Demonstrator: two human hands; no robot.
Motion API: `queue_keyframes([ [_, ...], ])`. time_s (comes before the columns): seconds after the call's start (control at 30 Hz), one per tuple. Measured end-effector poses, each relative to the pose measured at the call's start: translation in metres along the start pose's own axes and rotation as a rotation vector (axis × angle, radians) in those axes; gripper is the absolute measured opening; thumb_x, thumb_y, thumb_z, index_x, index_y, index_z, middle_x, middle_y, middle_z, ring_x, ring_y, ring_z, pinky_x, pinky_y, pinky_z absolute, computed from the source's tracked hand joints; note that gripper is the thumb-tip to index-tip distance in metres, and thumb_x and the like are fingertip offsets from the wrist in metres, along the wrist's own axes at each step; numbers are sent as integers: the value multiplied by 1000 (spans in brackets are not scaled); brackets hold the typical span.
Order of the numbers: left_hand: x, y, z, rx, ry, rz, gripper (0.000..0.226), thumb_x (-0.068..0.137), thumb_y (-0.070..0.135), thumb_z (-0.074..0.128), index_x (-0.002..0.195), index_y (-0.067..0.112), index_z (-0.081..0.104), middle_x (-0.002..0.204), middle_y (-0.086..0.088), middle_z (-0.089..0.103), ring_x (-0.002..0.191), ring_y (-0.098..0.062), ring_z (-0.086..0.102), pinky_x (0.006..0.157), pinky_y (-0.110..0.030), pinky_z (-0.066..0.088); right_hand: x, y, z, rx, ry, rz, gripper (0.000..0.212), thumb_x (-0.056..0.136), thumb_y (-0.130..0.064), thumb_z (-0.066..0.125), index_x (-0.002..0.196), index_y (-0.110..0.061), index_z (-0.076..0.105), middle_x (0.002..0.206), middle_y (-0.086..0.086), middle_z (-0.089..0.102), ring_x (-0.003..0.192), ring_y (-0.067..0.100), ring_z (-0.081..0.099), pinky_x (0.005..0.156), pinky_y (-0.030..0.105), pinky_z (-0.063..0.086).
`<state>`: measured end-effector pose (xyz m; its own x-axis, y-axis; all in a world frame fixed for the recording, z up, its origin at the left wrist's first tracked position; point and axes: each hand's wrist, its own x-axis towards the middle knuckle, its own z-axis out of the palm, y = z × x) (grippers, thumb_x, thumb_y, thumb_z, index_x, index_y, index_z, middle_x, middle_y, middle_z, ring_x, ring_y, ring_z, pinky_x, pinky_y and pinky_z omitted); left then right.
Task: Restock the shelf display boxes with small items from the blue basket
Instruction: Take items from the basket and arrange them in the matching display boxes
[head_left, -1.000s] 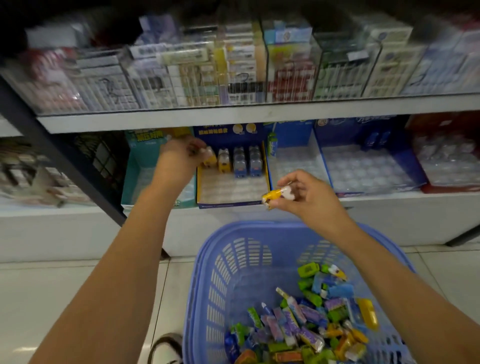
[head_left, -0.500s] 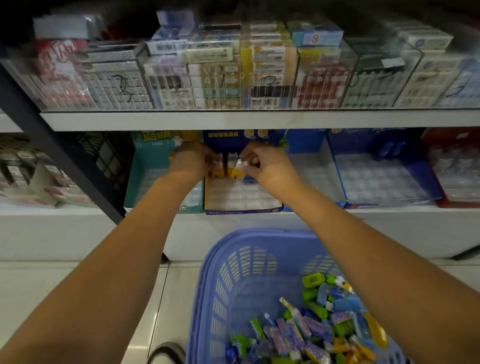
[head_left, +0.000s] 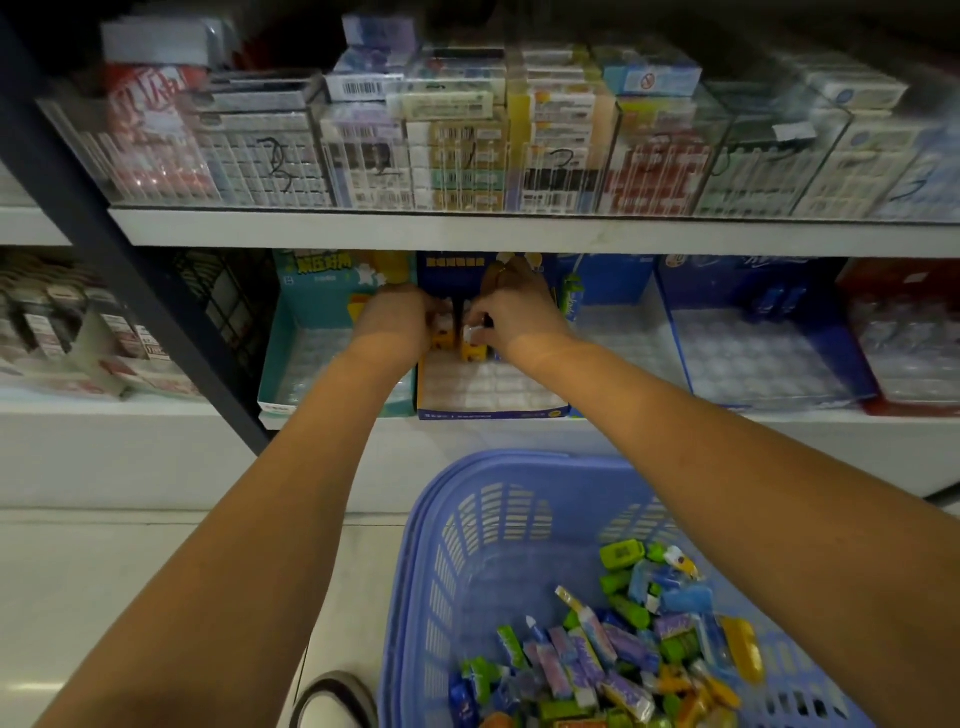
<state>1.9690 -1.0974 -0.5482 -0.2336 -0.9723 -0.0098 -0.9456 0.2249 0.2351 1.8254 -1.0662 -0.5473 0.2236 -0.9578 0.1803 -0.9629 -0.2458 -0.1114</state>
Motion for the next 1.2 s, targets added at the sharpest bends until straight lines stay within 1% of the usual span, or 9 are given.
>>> queue_keyframes([
  [0.1, -22, 10, 0, -112, 151, 54, 28, 97, 21, 49, 117, 9, 64, 111, -18, 66, 96, -34, 62, 78, -37, 49, -23, 0, -12, 36, -16, -15, 31, 90, -29, 58, 118, -18, 63, 123, 12, 52, 123, 31, 38, 95, 32, 31],
  [0.17, -44, 22, 7, -284, 368, 152, 30, 98, 25, 47, 101, 2, 67, 89, -20, 68, 77, -36, 62, 64, -35, 42, -60, 7, -20, 198, 39, 30, 25, 90, -32, 59, 103, -11, 65, 100, 10, 58, 102, 29, 53, 78, 26, 34],
  [0.23, -72, 41, 23, -389, 391, 234, 33, 99, 25, 45, 88, 1, 64, 76, -19, 64, 66, -36, 58, 56, -37, 40, -106, 23, -24, 294, 10, 118, 25, 90, -35, 58, 81, -12, 62, 76, 2, 58, 75, 21, 57, 64, 26, 34],
  [0.4, -129, 98, 104, -381, -35, 338, 34, 100, 26, 42, 86, 3, 61, 87, -21, 66, 81, -38, 59, 68, -44, 44, -203, 69, 25, 215, -405, 380, 26, 89, -28, 58, 69, -11, 59, 70, 6, 58, 67, 20, 54, 69, 37, 45],
  [0.53, -170, 112, 190, -287, -509, 266, 28, 98, 16, 43, 101, -3, 63, 104, -27, 64, 97, -38, 60, 78, -40, 44, -249, 103, 86, 32, -658, 564, 33, 98, -27, 46, 120, -6, 56, 122, 15, 60, 111, 29, 57, 94, 37, 45],
  [0.67, -207, 112, 251, -211, -822, 275, 44, 92, 10, 49, 136, 11, 45, 140, -15, 44, 126, -33, 45, 103, -38, 39, -270, 119, 137, -25, -703, 604, 37, 95, -9, 43, 132, -2, 42, 132, 17, 52, 124, 29, 47, 104, 33, 36],
  [0.8, -220, 102, 279, -113, -900, 410, 57, 93, 14, 50, 146, 6, 29, 155, -18, 18, 134, -37, 32, 110, -44, 30, -283, 123, 165, -131, -678, 607, 40, 95, -8, 40, 134, -2, 35, 134, 16, 47, 127, 28, 42, 107, 33, 30],
  [0.93, -215, 109, 283, -240, -905, 327, 42, 92, 17, 52, 132, 3, 48, 137, -18, 47, 122, -35, 49, 103, -42, 40, -285, 126, 180, -157, -662, 646, 36, 95, -12, 40, 130, -1, 40, 135, 16, 44, 130, 30, 37, 110, 35, 28],
  [1.2, -206, 108, 286, -270, -886, 317, 40, 92, 18, 54, 131, 13, 54, 142, -8, 44, 123, -32, 46, 102, -39, 40, -270, 121, 181, -136, -804, 474, 30, 90, -13, 52, 119, -5, 57, 128, 16, 52, 121, 29, 47, 101, 34, 38],
])
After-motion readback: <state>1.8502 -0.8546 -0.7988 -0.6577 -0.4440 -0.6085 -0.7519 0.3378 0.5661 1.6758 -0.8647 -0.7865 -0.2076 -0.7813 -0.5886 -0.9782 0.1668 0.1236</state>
